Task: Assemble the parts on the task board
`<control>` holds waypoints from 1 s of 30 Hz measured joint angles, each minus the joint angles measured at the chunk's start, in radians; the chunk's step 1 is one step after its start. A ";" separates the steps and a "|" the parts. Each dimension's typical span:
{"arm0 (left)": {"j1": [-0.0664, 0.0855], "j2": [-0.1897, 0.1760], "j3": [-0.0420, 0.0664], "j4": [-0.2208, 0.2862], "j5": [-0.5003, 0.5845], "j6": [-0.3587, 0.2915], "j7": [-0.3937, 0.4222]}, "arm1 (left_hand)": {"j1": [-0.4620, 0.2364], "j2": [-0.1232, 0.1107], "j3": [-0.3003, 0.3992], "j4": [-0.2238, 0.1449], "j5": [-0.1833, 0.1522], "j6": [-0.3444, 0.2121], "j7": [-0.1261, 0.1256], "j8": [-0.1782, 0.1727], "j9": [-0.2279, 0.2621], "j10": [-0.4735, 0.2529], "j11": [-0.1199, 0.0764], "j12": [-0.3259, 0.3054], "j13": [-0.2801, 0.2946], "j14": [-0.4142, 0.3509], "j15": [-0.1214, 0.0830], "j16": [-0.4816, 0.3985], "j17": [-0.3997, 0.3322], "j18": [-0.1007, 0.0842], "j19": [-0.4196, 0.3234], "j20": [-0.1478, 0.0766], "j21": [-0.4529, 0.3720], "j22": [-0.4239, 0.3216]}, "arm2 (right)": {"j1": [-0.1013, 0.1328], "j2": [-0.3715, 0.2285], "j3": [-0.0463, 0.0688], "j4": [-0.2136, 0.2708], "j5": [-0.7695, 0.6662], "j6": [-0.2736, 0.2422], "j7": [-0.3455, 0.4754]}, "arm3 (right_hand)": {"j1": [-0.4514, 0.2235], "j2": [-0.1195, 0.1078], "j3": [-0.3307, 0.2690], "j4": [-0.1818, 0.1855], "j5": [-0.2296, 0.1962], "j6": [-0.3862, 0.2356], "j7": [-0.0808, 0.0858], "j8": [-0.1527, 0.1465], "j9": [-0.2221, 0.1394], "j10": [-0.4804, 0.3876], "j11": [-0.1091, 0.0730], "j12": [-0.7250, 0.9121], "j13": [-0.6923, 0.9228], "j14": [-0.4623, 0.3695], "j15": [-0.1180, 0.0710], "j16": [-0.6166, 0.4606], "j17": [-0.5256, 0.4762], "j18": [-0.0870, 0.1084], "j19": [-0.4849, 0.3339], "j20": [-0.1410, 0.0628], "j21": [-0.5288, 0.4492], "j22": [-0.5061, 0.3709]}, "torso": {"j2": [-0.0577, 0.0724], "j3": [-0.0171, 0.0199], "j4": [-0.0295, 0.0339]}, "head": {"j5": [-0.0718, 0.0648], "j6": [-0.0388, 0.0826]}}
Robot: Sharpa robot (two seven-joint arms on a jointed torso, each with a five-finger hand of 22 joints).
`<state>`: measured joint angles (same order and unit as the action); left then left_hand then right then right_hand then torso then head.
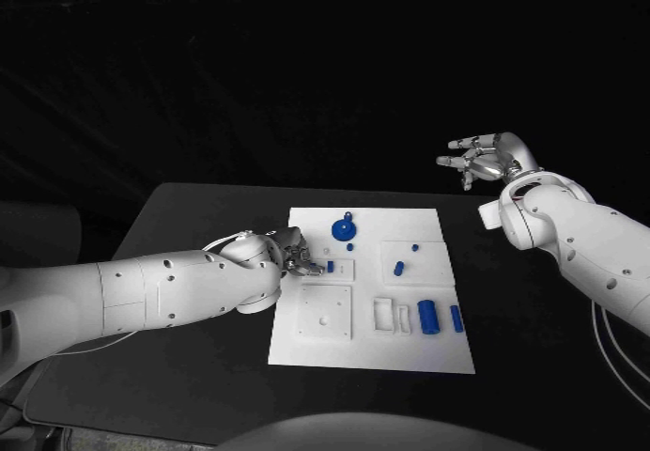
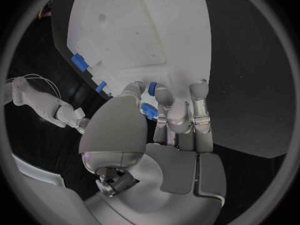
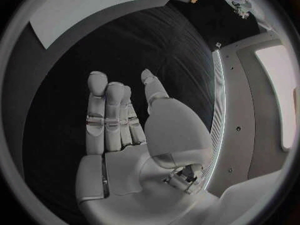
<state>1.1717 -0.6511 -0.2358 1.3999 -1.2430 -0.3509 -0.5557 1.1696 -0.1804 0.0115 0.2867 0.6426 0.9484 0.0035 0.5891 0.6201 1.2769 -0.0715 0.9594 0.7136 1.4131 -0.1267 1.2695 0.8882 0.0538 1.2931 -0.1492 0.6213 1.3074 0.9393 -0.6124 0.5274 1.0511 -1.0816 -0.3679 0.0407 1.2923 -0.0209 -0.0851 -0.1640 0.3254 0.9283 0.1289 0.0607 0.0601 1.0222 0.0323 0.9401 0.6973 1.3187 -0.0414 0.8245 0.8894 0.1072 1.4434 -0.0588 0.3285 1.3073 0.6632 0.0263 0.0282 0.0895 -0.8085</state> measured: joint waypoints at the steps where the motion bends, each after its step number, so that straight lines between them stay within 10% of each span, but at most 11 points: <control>1: 0.000 0.000 0.000 0.000 0.000 0.000 0.000 | -0.003 -0.003 0.000 0.000 -0.017 0.000 0.000 0.000 0.000 -0.002 0.002 0.000 -0.001 0.000 0.000 0.000 0.002 0.000 -0.001 0.001 0.000 0.000 | 0.000 0.000 0.000 0.000 0.000 0.000 0.000 | 0.000 0.000 0.000 0.000 0.000 0.000 0.000 0.000 0.000 0.000 0.000 0.000 0.000 0.000 0.000 0.000 0.000 0.000 0.000 0.000 0.000 0.000 | 0.000 0.0000 0.0000 | 0.000 0.000; 21: 0.001 -0.013 0.001 0.005 0.002 0.001 0.006 | 0.005 -0.026 -0.015 -0.007 -0.055 -0.034 0.009 0.010 0.000 -0.023 0.009 0.014 -0.009 -0.008 0.007 -0.004 0.002 0.000 -0.005 0.012 -0.004 0.000 | 0.000 -0.002 -0.001 -0.001 0.000 0.002 0.000 | 0.000 0.000 0.000 0.000 0.000 -0.004 -0.004 0.000 0.000 0.000 0.000 0.000 -0.001 0.000 0.000 0.000 -0.001 0.000 0.000 0.000 -0.007 0.000 | 0.000 0.0000 0.0004 | -0.002 0.000; 30: 0.002 -0.022 0.001 0.018 0.002 0.007 0.009 | 0.052 -0.025 -0.026 -0.057 -0.154 -0.077 0.013 0.026 0.000 -0.056 0.027 0.038 -0.014 -0.024 0.024 -0.004 -0.003 0.000 -0.016 0.023 -0.004 0.001 | 0.000 -0.003 -0.001 0.000 0.000 0.003 -0.001 | 0.000 0.000 0.000 0.000 0.000 -0.003 -0.004 0.000 0.000 0.000 0.000 0.000 -0.001 0.000 0.000 0.000 -0.001 0.000 0.000 0.000 -0.007 0.000 | 0.000 -0.0001 0.0008 | -0.003 0.002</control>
<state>1.1734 -0.6732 -0.2345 1.4183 -1.2413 -0.3440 -0.5463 1.2211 -0.2050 -0.0143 0.2294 0.4883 0.8719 0.0168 0.6156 0.6201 1.2212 -0.0445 0.9971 0.6995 1.3894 -0.1030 1.2656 0.8854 0.0538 1.2767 -0.1258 0.6176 1.3080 0.9389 -0.6158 0.5263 1.0510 -1.0816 -0.3653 0.0401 1.2923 -0.0209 -0.0850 -0.1641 0.3254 0.9249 0.1251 0.0607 0.0601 1.0222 0.0323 0.9401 0.6961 1.3187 -0.0415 0.8245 0.8886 0.1071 1.4434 -0.0588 0.3211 1.3073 0.6632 0.0262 0.0290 0.0862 -0.8068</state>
